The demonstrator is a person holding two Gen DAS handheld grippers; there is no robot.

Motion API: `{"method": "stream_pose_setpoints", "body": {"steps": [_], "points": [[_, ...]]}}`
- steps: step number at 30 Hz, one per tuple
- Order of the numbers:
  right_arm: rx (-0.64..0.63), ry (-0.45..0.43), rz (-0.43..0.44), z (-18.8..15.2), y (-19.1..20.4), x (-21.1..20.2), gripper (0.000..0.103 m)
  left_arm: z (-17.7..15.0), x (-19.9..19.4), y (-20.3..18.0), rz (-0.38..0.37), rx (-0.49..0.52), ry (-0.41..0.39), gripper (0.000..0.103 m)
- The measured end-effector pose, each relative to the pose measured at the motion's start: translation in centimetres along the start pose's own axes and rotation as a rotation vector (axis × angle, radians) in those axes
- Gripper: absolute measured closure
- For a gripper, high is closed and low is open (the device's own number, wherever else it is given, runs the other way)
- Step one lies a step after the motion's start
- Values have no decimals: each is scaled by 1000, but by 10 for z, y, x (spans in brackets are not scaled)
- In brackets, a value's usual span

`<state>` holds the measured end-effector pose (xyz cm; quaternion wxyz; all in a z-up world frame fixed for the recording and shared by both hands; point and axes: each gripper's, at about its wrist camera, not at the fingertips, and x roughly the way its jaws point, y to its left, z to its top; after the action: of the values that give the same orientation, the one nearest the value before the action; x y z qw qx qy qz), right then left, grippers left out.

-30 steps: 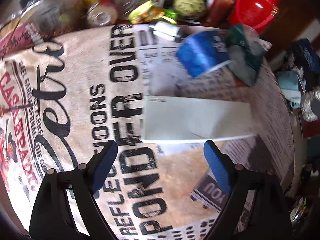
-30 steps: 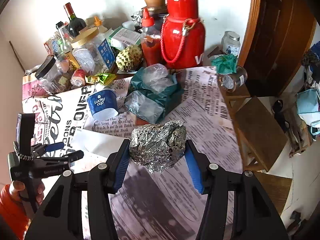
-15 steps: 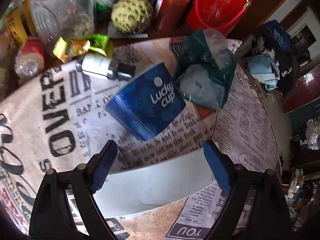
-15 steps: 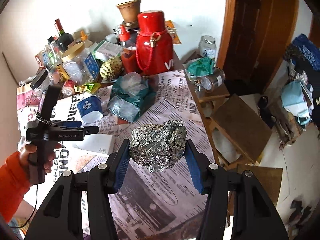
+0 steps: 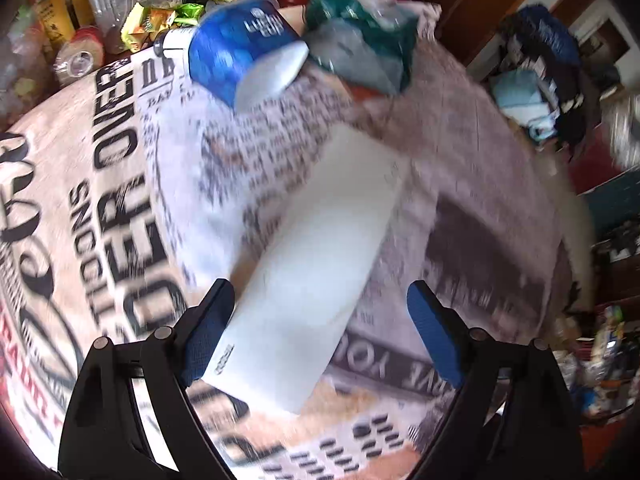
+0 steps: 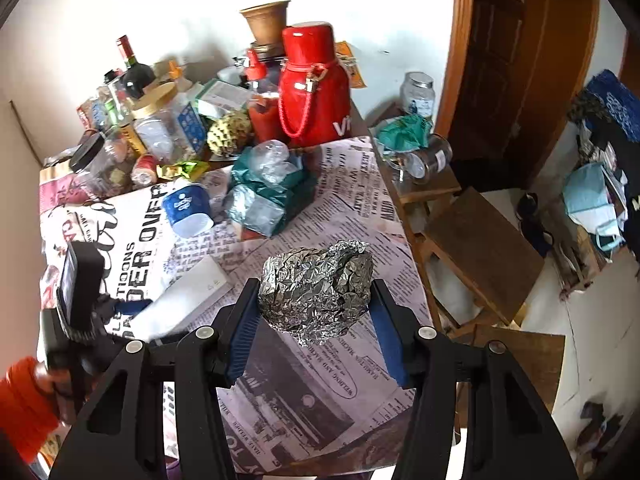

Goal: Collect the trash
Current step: 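Grasp the white rectangular box with the left tool while the right tool holds the foil ball, then carry the white box and foil ball down toward the white bucket with both tools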

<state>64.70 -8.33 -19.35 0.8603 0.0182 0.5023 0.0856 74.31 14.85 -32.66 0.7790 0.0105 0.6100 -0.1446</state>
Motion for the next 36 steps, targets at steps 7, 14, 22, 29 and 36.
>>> {"method": "stream_pose_setpoints", "body": {"steps": [7, 14, 22, 29, 36], "points": [[-49, -8, 27, -5, 8, -7, 53, -14, 7, -29, 156, 14, -33, 29], [-72, -23, 53, -20, -2, -21, 53, -8, 11, -50, 161, -50, -25, 53], [-97, -53, 97, -30, -30, -42, 53, -29, -41, -63, 167, -233, -134, 53], [-170, -112, 161, -28, -50, -75, 53, -55, -126, -98, 268, -338, -318, 53], [-221, -201, 209, -29, -54, -117, 53, -76, -196, -130, 322, -410, -465, 53]]}}
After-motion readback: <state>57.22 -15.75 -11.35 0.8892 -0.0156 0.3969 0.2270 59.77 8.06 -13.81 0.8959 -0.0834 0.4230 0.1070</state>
